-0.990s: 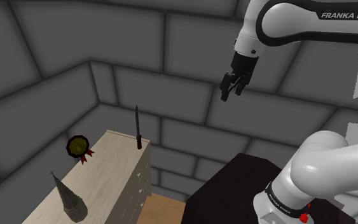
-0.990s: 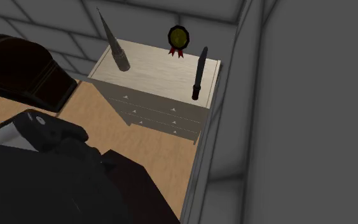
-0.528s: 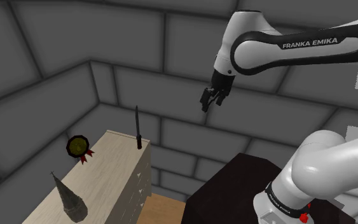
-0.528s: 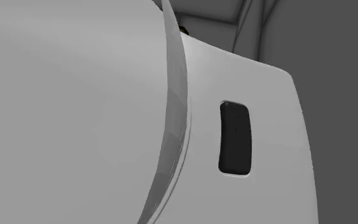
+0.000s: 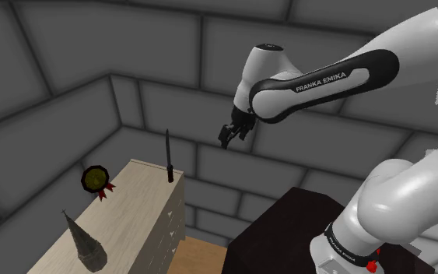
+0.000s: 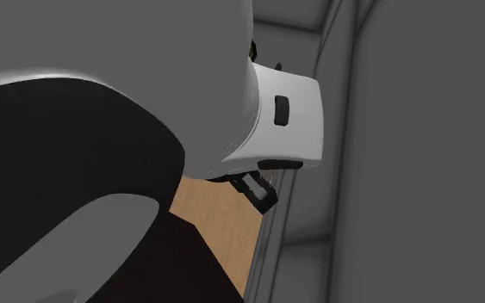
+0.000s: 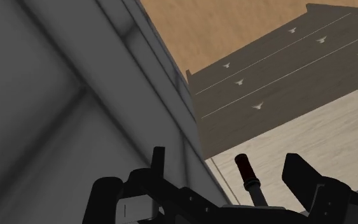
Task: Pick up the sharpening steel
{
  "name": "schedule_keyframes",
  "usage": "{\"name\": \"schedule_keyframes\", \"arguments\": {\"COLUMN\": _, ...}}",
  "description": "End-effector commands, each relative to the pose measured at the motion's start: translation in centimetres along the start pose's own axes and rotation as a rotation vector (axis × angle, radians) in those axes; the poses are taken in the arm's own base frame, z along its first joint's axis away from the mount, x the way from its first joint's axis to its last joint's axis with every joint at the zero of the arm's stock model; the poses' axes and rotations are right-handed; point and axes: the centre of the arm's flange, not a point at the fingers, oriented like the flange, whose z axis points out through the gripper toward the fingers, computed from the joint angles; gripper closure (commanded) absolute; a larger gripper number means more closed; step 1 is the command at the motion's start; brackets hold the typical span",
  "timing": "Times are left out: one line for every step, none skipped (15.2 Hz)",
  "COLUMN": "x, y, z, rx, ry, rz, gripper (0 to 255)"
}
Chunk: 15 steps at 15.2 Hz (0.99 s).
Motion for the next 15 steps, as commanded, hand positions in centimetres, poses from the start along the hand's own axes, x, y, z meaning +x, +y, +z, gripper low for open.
{"name": "schedule_keyframes", "arguments": {"x": 1.3, "y": -1.2, "z": 1.9, "rx": 0.0, "ry": 0.024, "rz": -0.009, "gripper": 0}}
{"name": "schedule_keyframes", "arguments": {"x": 1.8, "y": -1.7, "z": 2.8, "rx": -0.001, "ry": 0.034, "rz": -0.013, "gripper": 0}}
{"name": "schedule_keyframes", "arguments": {"x": 2.4, "y": -2.2, "z": 3.8, "rx": -0.002, "ry": 0.044, "rz": -0.017, "gripper": 0}}
{"name": "schedule_keyframes", "arguments": {"x": 3.0, "y": -2.8, "z": 4.8, "rx": -0.003, "ry": 0.054, "rz": -0.022, "gripper": 0}}
{"name": "schedule_keyframes", "arguments": {"x": 3.6, "y": -3.4, "z": 5.7, "rx": -0.004, "ry": 0.065, "rz": -0.026, "gripper": 0}}
{"name": "schedule_keyframes", "arguments": {"x": 4.1, "y": -3.9, "z": 6.7, "rx": -0.005, "ry": 0.075, "rz": -0.03, "gripper": 0}}
{"name": "schedule_keyframes", "arguments": {"x": 4.7, "y": -4.5, "z": 7.6, "rx": -0.006, "ry": 0.085, "rz": -0.035, "gripper": 0}}
{"name": "schedule_keyframes", "arguments": {"x": 5.3, "y": -5.0, "z": 8.6, "rx": -0.006, "ry": 0.095, "rz": -0.039, "gripper": 0}}
{"name": "schedule_keyframes", "arguments": {"x": 5.9, "y": -5.6, "z": 9.5, "rx": -0.007, "ry": 0.105, "rz": -0.043, "gripper": 0}}
{"name": "schedule_keyframes", "arguments": {"x": 6.6, "y": -6.1, "z": 10.5, "rx": -0.008, "ry": 0.115, "rz": -0.048, "gripper": 0}}
{"name": "schedule_keyframes", "arguments": {"x": 7.2, "y": -6.7, "z": 11.4, "rx": -0.009, "ry": 0.125, "rz": -0.052, "gripper": 0}}
{"name": "schedule_keyframes", "arguments": {"x": 7.8, "y": -7.3, "z": 12.3, "rx": -0.01, "ry": 0.136, "rz": -0.056, "gripper": 0}}
{"name": "schedule_keyframes", "arguments": {"x": 8.4, "y": -7.8, "z": 13.2, "rx": -0.011, "ry": 0.146, "rz": -0.061, "gripper": 0}}
{"name": "schedule_keyframes", "arguments": {"x": 9.1, "y": -8.4, "z": 14.2, "rx": -0.012, "ry": 0.156, "rz": -0.065, "gripper": 0}}
{"name": "schedule_keyframes", "arguments": {"x": 9.7, "y": -9.0, "z": 15.1, "rx": -0.013, "ry": 0.166, "rz": -0.069, "gripper": 0}}
